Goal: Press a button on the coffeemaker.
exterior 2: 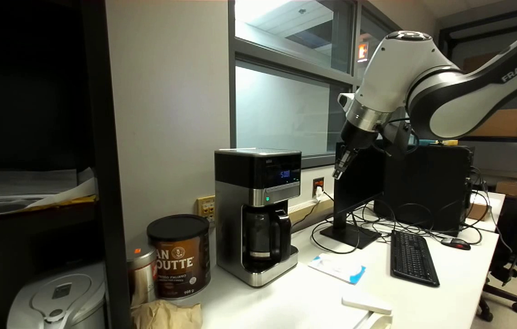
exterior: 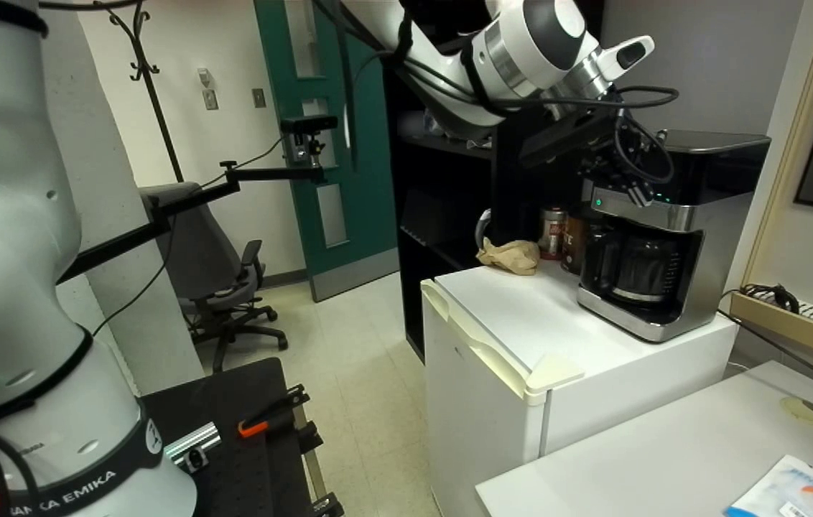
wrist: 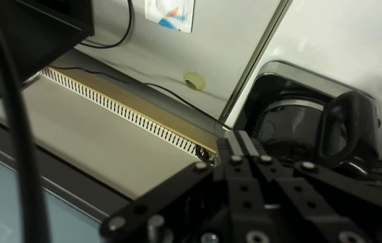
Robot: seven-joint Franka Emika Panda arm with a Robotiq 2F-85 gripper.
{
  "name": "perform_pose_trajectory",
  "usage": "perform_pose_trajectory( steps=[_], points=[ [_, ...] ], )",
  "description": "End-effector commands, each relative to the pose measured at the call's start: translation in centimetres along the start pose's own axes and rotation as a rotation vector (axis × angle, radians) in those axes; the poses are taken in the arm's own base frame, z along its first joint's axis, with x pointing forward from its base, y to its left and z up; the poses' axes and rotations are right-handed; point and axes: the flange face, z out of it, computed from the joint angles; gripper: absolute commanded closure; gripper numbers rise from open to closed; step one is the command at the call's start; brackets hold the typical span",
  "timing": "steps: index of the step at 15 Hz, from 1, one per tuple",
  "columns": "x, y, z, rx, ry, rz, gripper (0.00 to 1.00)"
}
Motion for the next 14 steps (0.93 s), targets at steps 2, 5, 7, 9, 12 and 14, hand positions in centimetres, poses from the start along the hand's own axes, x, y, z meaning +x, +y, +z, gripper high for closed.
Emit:
perform_pose_trajectory(
  steps=[2, 5, 7, 9, 12, 14],
  points=[
    [3.7, -1.1, 3.1, -0.022, 0.070, -0.012, 1.00],
    [5.1, -2.0, 4.5, -0.011, 0.097, -0.017, 1.00],
    [5.9, -2.6, 5.3, -0.004, 0.113, -0.017, 1.00],
    [6.5, -3.1, 6.0, 0.001, 0.125, -0.020, 1.00],
    [7.2, -3.1, 6.6, 0.003, 0.137, -0.022, 1.00],
    [7.4, -3.2, 7.0, 0.000, 0.136, -0.015, 1.00]
  ],
)
